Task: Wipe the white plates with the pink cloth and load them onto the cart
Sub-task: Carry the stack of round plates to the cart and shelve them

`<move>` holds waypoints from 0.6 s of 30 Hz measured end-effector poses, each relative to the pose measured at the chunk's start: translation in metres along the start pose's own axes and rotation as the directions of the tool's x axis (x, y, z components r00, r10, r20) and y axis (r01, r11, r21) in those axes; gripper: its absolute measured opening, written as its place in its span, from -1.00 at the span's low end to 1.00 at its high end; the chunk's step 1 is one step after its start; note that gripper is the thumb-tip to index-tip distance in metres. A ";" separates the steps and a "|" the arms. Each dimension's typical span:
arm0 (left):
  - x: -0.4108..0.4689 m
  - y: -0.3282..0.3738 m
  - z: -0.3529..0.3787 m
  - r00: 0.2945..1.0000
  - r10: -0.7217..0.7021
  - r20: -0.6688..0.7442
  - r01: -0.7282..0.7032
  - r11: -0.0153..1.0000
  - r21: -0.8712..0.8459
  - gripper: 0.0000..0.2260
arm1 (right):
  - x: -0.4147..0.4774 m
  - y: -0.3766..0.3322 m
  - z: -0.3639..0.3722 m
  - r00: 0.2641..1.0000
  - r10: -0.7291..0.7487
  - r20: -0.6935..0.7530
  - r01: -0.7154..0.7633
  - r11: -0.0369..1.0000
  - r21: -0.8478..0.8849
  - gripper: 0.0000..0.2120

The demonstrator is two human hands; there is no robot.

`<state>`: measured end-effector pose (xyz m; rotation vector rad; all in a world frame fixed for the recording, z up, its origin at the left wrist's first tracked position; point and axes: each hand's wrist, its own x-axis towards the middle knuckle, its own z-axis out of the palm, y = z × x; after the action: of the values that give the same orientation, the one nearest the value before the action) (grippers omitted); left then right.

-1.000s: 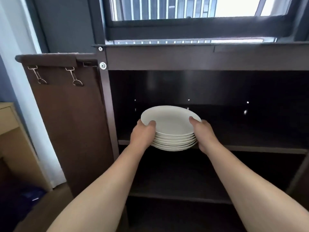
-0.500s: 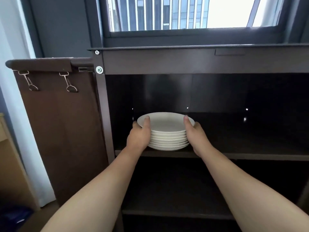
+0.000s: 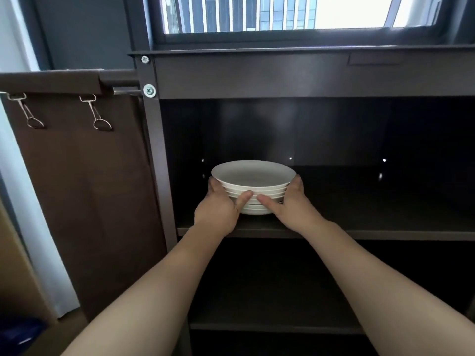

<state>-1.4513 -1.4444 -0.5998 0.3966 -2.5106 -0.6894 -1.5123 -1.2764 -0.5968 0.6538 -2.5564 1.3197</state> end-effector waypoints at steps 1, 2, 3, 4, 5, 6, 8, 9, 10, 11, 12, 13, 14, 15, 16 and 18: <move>0.007 0.000 0.000 1.000 -0.018 0.016 0.018 0.999 0.027 -0.10 | 0.007 -0.002 0.001 1.000 0.014 0.012 -0.014 1.000 -0.022 0.09; 0.013 0.001 0.000 0.999 -0.032 0.030 0.031 0.999 0.044 -0.10 | 0.013 -0.003 0.002 0.999 0.029 0.022 -0.028 0.999 -0.039 0.10; 0.019 0.001 0.000 0.998 -0.043 0.041 0.041 0.998 0.053 -0.11 | 0.019 -0.004 0.003 0.999 0.042 0.026 -0.041 0.998 -0.053 0.10; 0.023 0.001 -0.001 0.997 -0.055 0.054 0.052 0.997 0.053 -0.11 | 0.023 -0.005 0.004 0.998 0.054 0.029 -0.052 0.996 -0.066 0.10; 0.027 0.001 0.000 0.996 -0.064 0.063 0.061 0.997 0.049 -0.13 | 0.027 -0.006 0.005 0.997 0.064 0.032 -0.061 0.995 -0.077 0.10; 0.030 0.000 0.001 0.995 -0.067 0.069 0.065 0.997 0.036 -0.14 | 0.029 -0.007 0.005 0.997 0.072 0.035 -0.069 0.994 -0.079 0.09; 0.030 -0.003 0.002 0.997 -0.058 0.053 0.059 0.998 -0.019 -0.20 | 0.030 -0.007 0.005 0.997 0.071 0.030 -0.068 0.994 -0.081 0.06; 0.028 -0.004 0.004 0.999 -0.047 0.027 0.048 0.998 -0.050 -0.25 | 0.029 -0.006 0.005 0.998 0.060 0.018 -0.059 0.995 -0.079 0.03; 0.024 -0.006 0.005 0.999 -0.035 -0.011 0.034 0.997 -0.074 -0.30 | 0.026 -0.006 0.004 0.999 0.042 0.001 -0.042 0.996 -0.076 -0.02; 0.021 -0.006 0.005 0.998 -0.026 -0.051 0.021 0.996 -0.090 -0.35 | 0.022 -0.006 0.004 1.000 0.017 -0.022 -0.019 0.997 -0.080 -0.07; 0.016 -0.006 0.003 0.996 -0.018 -0.085 0.009 0.995 -0.098 -0.39 | 0.018 -0.006 0.004 0.999 -0.010 -0.052 0.005 0.995 -0.099 -0.12; 0.010 -0.005 0.002 0.994 -0.004 -0.110 -0.008 0.994 -0.105 -0.42 | 0.012 -0.006 0.004 0.995 -0.046 -0.090 0.033 0.990 -0.140 -0.18; 0.002 -0.003 -0.001 0.991 0.018 -0.129 -0.034 0.992 -0.119 -0.44 | 0.004 -0.008 0.004 0.988 -0.090 -0.124 0.066 0.981 -0.183 -0.24; -0.007 -0.001 -0.004 0.986 0.048 -0.157 -0.069 0.989 -0.129 -0.46 | -0.005 -0.011 0.003 0.978 -0.143 -0.154 0.108 0.971 -0.216 -0.30; -0.018 0.003 -0.007 0.979 0.088 -0.182 -0.112 0.986 -0.125 -0.48 | -0.014 -0.014 0.001 0.965 -0.198 -0.174 0.156 0.961 -0.229 -0.37; -0.041 0.011 -0.023 0.971 0.126 -0.203 -0.144 0.986 -0.078 -0.53 | -0.030 -0.027 -0.003 0.942 -0.287 -0.175 0.251 0.947 -0.200 -0.49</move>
<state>-1.4068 -1.4278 -0.5926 0.2448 -2.2850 -0.6741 -1.4729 -1.2792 -0.5865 0.7614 -2.2891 1.0036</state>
